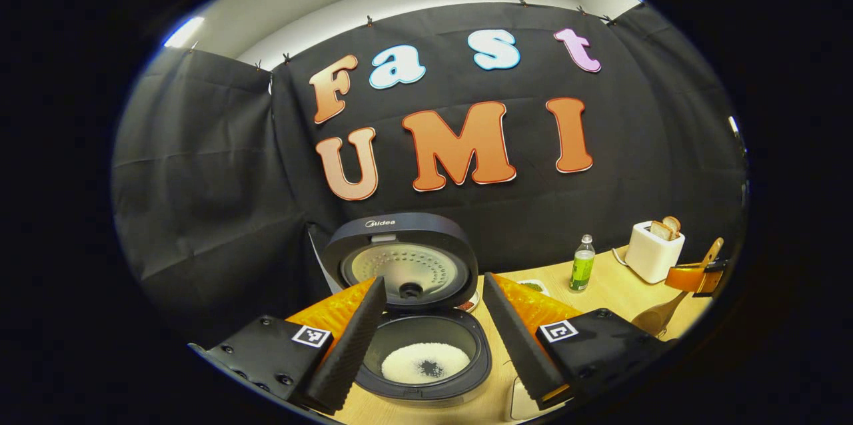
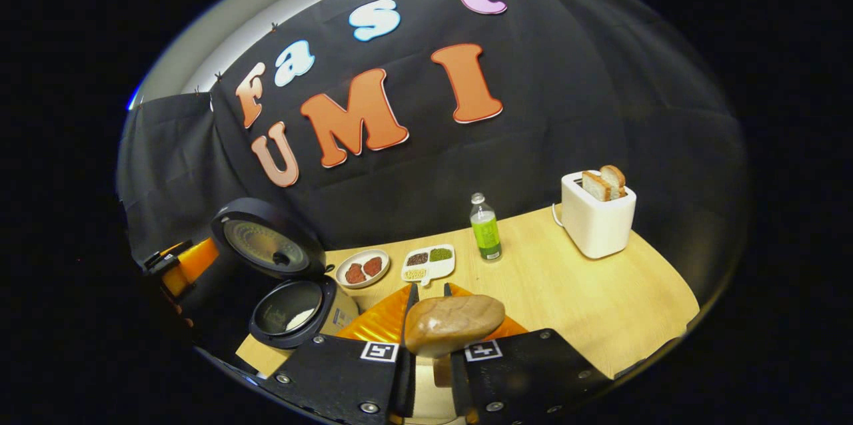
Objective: Close the left gripper, press the button to open the rice cooker; take a wooden spoon from the chopstick holder with the right hand, scoop a spoonful of rice and pour it into the rice cooker, then put the wooden spoon back into the chopstick holder.
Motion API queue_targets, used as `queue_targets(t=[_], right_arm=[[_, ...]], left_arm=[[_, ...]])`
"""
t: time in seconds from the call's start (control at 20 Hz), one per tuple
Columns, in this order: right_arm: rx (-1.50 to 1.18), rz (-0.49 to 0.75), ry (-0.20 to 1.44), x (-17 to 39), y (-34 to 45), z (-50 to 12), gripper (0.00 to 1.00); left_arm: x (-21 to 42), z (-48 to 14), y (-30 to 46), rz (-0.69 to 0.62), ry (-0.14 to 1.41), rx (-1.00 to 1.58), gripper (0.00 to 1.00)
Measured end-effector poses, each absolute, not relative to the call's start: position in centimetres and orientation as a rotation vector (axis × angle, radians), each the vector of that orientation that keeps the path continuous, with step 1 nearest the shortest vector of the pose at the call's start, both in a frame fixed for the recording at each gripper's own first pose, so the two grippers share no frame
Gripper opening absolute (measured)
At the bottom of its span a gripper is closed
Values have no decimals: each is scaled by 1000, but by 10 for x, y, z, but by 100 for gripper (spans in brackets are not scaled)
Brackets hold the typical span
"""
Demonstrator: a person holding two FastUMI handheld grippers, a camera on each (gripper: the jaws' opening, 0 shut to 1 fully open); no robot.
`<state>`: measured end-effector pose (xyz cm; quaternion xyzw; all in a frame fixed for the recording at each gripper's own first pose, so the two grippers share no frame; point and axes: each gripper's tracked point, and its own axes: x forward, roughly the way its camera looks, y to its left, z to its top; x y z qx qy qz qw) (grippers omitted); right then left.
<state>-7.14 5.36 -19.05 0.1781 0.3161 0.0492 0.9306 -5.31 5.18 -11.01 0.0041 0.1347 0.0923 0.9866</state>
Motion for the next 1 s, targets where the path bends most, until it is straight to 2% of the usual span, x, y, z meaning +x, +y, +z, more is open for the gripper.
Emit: queue_targets(t=[0.1, 0.15, 0.3, 0.35, 0.5, 0.55, 0.7, 0.75, 0.85, 0.9, 0.95, 1.0], right_arm=[[352, 153, 682, -80, 80, -196, 17], [337, 171, 697, -84, 89, -201, 17], [245, 188, 748, -94, 106, -226, 17], [200, 177, 770, -98, 106, -238, 16], [91, 146, 802, -104, 106, -265, 17], [58, 136, 807, -105, 105, -272, 22], [7, 119, 809, -110, 116, -283, 22], [-11, 112, 806, -111, 119, -286, 17], [-71, 85, 805, -114, 117, -294, 17], [-81, 72, 796, -115, 114, -295, 22], [-78, 59, 781, -115, 115, -297, 22], [-87, 51, 761, -114, 115, -295, 17]], left_arm=[[-53, -113, 59, 183, 276, 4, 98], [-55, -116, 63, 183, 279, 2, 100], [-56, -122, 78, 185, 286, -8, 98], [-57, -126, 82, 183, 294, -13, 100], [-59, -132, 95, 178, 307, -9, 98], [-59, -134, 98, 172, 310, -6, 98], [-45, -143, 104, 155, 325, 9, 98], [-43, -145, 106, 148, 328, 13, 98], [-40, -146, 109, 130, 332, 18, 98], [-39, -148, 110, 120, 332, 21, 98], [-37, -150, 111, 110, 331, 24, 98], [-36, -153, 112, 99, 337, 25, 98]])
